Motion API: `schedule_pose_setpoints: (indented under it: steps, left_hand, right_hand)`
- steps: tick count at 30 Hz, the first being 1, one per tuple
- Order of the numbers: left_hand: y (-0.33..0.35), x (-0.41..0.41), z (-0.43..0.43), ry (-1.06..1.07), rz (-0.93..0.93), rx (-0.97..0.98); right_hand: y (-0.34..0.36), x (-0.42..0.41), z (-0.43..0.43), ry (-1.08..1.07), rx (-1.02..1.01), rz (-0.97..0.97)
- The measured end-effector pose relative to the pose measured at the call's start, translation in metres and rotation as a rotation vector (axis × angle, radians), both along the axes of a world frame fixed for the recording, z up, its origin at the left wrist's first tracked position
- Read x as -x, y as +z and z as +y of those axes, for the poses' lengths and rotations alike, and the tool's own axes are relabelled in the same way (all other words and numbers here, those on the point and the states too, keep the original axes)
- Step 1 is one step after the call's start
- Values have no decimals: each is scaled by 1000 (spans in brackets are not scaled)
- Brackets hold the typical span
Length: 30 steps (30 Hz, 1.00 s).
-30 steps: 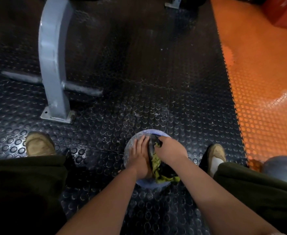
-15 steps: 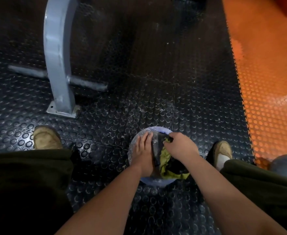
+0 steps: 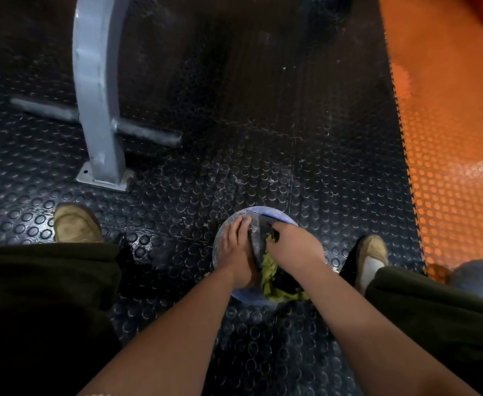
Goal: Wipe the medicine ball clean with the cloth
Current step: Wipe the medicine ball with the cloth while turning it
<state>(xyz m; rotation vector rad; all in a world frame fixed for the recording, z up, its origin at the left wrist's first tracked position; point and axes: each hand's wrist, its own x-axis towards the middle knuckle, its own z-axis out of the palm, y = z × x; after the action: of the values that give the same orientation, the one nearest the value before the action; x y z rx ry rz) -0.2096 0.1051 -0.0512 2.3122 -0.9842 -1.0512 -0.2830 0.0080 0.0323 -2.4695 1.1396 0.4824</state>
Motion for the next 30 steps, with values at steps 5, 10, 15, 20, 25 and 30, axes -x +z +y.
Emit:
schedule_pose_setpoints:
  steps: [5, 10, 15, 20, 25, 30]
  left_hand:
    - [2, -5, -9, 11, 20, -51]
    - [0, 5, -8, -3, -25, -40]
    - [4, 6, -10, 23, 20, -23]
    - [3, 0, -14, 17, 9, -23]
    - [1, 1, -10, 18, 24, -22]
    - [2, 0, -8, 42, 23, -28]
  right_hand:
    - [-10, 27, 33, 130, 87, -36]
    - [-5, 15, 17, 118, 92, 18]
    - [-5, 14, 22, 95, 117, 9]
    - [-9, 30, 38, 211, 140, 33]
    - [-3, 19, 18, 161, 120, 65]
    - [-4, 17, 11, 104, 123, 25]
